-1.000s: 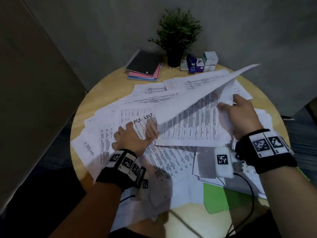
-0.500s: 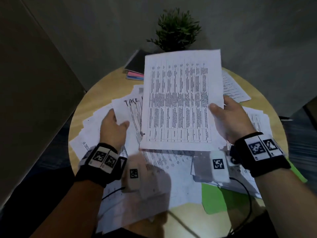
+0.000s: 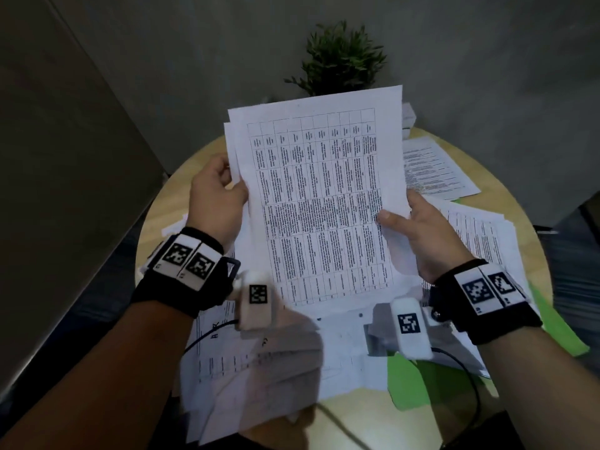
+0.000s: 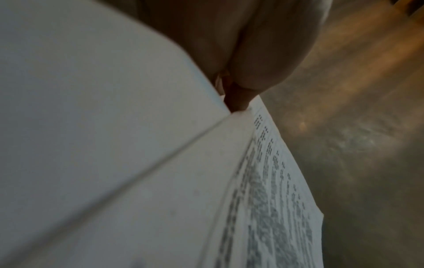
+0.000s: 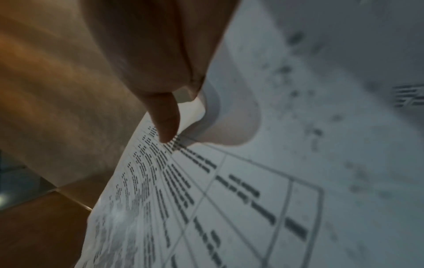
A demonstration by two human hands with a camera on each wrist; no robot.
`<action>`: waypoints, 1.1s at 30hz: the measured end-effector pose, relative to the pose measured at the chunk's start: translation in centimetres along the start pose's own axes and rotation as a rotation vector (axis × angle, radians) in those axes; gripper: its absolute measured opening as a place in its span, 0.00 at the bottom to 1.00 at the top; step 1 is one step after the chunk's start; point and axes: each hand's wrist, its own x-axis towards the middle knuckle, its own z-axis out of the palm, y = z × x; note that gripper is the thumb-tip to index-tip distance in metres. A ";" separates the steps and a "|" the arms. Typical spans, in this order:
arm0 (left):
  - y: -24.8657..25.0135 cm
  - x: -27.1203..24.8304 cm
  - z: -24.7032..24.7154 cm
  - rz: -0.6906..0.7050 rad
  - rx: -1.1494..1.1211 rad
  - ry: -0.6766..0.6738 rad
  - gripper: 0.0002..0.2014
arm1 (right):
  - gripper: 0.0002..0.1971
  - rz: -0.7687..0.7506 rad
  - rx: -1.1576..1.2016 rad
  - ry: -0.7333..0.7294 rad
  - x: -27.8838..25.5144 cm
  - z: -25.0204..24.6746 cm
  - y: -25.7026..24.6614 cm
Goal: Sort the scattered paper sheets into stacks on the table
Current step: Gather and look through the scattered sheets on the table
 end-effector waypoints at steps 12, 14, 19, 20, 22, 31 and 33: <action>-6.9 -0.1 -1.5 -0.395 1.189 -0.308 0.42 | 0.15 -0.089 -0.230 0.304 1.2 -3.3 -0.5; -7.5 -0.5 -1.2 -0.416 1.269 -0.287 0.46 | 0.14 -0.088 -0.247 0.301 1.2 -3.2 -0.5; -7.4 0.0 -1.7 -0.382 1.068 -0.157 0.46 | 0.16 -0.099 -0.271 0.273 1.3 -2.5 -0.4; -7.3 0.1 -2.0 -0.368 1.024 -0.140 0.44 | 0.16 -0.099 -0.273 0.267 1.4 -2.5 -0.4; -7.4 0.3 -2.5 -0.357 0.963 -0.131 0.35 | 0.15 -0.094 -0.274 0.253 1.4 -2.4 -0.5; -3.5 -0.2 -4.4 -0.183 0.414 -0.012 0.07 | 0.15 -0.053 -0.051 0.153 0.9 -2.0 -1.2; -1.7 -0.2 -4.2 -0.133 0.235 0.017 0.08 | 0.13 -0.045 -0.021 0.121 0.8 -1.8 -1.2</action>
